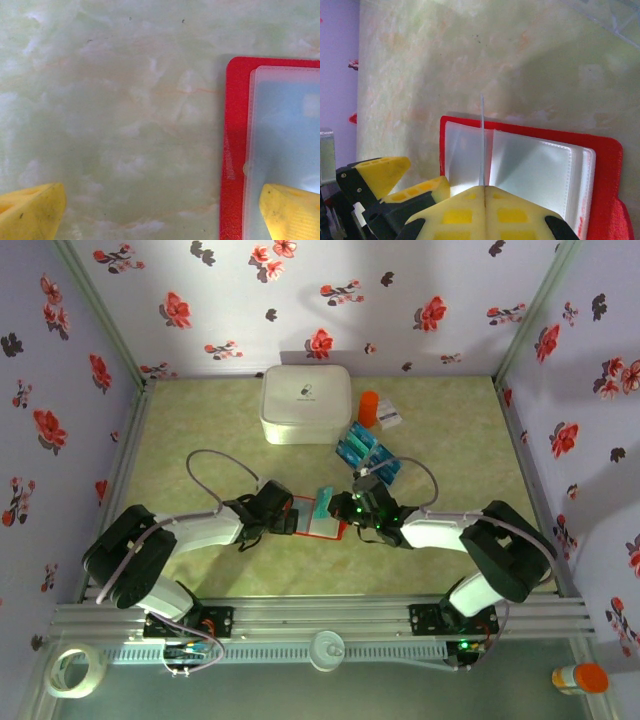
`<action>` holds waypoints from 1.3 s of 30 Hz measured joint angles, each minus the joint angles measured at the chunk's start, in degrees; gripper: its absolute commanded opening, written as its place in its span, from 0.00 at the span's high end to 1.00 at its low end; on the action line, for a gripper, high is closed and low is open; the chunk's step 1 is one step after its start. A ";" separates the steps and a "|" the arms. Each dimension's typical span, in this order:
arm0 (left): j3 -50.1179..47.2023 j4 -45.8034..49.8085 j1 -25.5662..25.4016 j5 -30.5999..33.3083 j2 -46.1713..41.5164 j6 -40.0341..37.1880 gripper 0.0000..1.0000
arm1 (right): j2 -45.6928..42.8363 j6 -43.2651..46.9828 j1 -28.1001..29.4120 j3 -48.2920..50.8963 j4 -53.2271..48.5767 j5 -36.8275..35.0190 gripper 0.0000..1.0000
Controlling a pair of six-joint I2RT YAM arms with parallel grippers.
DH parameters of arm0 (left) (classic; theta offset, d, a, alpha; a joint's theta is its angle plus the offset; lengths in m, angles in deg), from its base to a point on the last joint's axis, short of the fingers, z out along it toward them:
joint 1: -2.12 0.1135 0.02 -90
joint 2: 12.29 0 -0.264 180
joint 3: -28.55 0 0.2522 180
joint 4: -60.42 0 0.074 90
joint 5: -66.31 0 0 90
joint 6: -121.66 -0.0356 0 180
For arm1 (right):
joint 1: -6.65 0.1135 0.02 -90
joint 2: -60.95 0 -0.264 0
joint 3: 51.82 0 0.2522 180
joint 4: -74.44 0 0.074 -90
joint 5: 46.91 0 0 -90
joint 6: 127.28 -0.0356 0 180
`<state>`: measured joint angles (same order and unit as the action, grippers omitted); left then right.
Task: Put the credit cards into the card holder
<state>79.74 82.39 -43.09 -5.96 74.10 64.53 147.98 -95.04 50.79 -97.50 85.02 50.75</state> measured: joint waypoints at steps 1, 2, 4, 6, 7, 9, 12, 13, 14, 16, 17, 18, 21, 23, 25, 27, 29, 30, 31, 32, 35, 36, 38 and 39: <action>-0.02 0.00 0.00 0.00 0.00 0.00 0.00 | 0.20 -0.35 0.00 0.15 0.72 -0.02 1.00; -0.07 -0.02 0.00 -0.02 -0.02 0.02 0.00 | 0.48 -0.52 0.00 0.20 1.27 -0.04 1.00; -0.07 -0.02 0.00 -0.02 -0.11 0.09 0.00 | 1.29 -1.07 0.00 0.22 2.47 -0.07 1.00; -0.11 -0.02 0.00 -0.04 -0.13 0.17 0.00 | 2.03 -1.49 0.00 0.28 3.50 -0.07 1.00; -0.11 -0.02 0.00 -0.04 -0.13 0.17 0.00 | 2.40 -1.90 0.00 0.37 4.20 -0.07 1.00; -0.11 -0.02 0.00 -0.04 -0.15 0.17 0.00 | 3.15 -2.38 0.02 0.48 5.35 -0.07 1.00; -0.11 -0.02 0.00 -0.07 -0.15 0.20 0.00 | 4.42 -2.97 0.20 0.70 6.78 -0.07 1.00; -0.11 -0.02 0.00 -0.09 -0.15 0.20 0.00 | 4.81 -3.23 0.31 0.83 7.34 -0.09 1.00; -0.11 -0.02 0.00 -0.09 -0.17 0.20 0.00 | 5.03 -3.41 0.39 0.92 7.65 -0.11 1.00; -0.13 -0.02 0.00 -0.09 -0.20 0.20 0.00 | 5.49 -3.87 0.50 1.11 8.35 -0.17 1.00; -0.17 -0.02 0.00 -0.09 -0.24 0.20 0.00 | 5.57 -4.04 0.55 1.18 8.52 -0.17 1.00; -0.22 -0.04 0.00 -0.11 -0.33 0.20 0.00 | 5.57 -4.20 0.63 1.29 8.79 -0.17 1.00; -0.46 -0.07 0.00 -0.11 -0.50 0.20 0.00 | 5.57 -4.46 0.87 1.75 9.44 -0.22 1.00; -0.52 -0.07 0.00 -0.11 -0.55 0.22 0.00 | 5.60 -4.68 1.07 2.21 9.99 -0.24 1.00; -0.55 -0.09 0.00 -0.13 -0.55 0.22 0.00 | 5.68 -5.20 1.31 2.84 11.08 -0.39 1.00; -0.55 -0.09 0.00 -0.13 -0.55 0.22 0.00 | 5.86 -5.62 1.51 3.45 11.98 -0.42 1.00; -0.55 -0.07 0.00 -0.11 -0.61 0.22 0.00 | 6.23 -6.05 1.70 4.04 12.92 -0.42 1.00; -0.61 -0.09 0.00 -0.13 -0.63 0.22 0.00 | 6.49 -6.43 1.86 4.28 13.51 -0.42 1.00; -0.68 -0.13 0.00 -0.13 -0.66 0.24 0.00 | 6.73 -6.84 2.01 4.48 14.01 -0.42 1.00; -0.74 -0.28 0.00 -0.13 -0.66 0.24 0.00 | 6.93 -7.10 2.19 4.70 14.64 -0.42 1.00; -0.76 -0.33 0.00 -0.13 -0.66 0.24 0.00 | 7.56 -7.67 2.71 5.01 15.82 -0.46 1.00; -0.76 -0.33 0.00 -0.13 -0.66 0.26 0.00 | 7.67 -7.91 2.86 5.09 16.15 -0.48 1.00; -0.81 -0.42 0.00 -0.13 -0.66 0.42 0.00 | 7.82 -8.37 3.19 5.33 16.81 -0.70 1.00; -0.85 -0.46 0.00 -0.13 -0.70 0.46 0.00 | 7.87 -8.55 3.30 5.49 17.07 -0.85 1.00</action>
<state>78.89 81.93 -43.09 -6.09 73.40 64.99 155.85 -103.59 54.09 -92.01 102.09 49.90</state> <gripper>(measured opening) 0.998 0.057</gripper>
